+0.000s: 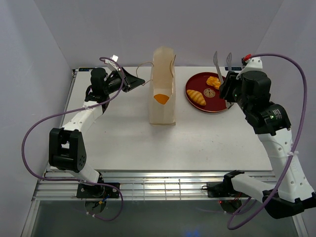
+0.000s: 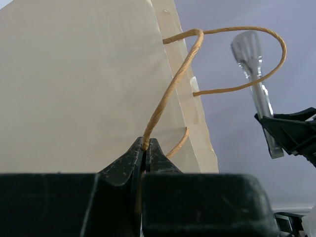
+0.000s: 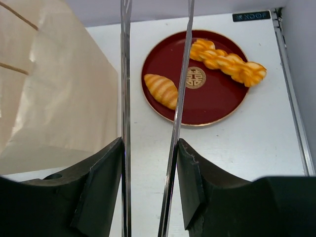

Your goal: Place the fake bread into the paper bag

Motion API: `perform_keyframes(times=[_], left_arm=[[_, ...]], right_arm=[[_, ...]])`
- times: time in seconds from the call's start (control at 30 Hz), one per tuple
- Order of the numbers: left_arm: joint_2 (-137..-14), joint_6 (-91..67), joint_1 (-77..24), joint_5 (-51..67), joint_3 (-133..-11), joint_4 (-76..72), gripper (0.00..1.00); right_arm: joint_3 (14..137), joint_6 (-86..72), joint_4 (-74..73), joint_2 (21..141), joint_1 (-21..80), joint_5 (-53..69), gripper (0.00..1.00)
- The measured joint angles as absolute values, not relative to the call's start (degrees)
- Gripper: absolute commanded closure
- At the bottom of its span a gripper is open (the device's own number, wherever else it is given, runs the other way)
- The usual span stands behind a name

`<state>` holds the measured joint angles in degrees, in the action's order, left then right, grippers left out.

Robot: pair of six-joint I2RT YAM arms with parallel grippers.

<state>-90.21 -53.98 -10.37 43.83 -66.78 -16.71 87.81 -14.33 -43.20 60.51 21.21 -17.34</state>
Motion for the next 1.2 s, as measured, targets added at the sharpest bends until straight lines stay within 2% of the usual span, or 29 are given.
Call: perform_keyframes(times=[0.23, 0.53, 0.73, 1.07, 1.2], left_arm=[[-90.21, -53.82, -10.37, 44.27, -66.78, -16.71, 1.00], [-90.21, -53.82, -10.37, 44.93, -66.81, -16.71, 1.00], [-90.21, -53.82, -10.37, 45.36, -66.81, -16.71, 1.00], [-90.21, -53.87, -10.37, 45.65, -66.78, -16.80, 1.00], [-90.21, -54.04, -10.37, 45.84, -66.41, -17.61, 1.00]], right_arm=[[78.76, -14.48, -41.58, 63.90, 20.14, -19.14, 0.50], [63.83, -15.84, -35.09, 68.60, 17.96, -14.48, 0.52], [61.41, -16.60, -31.75, 70.13, 15.68, -11.53, 0.52], [54.83, -22.98, -23.57, 69.82, -4.62, 5.17, 0.52], [53.91, -27.22, -19.57, 71.05, -9.47, 12.97, 0.52]])
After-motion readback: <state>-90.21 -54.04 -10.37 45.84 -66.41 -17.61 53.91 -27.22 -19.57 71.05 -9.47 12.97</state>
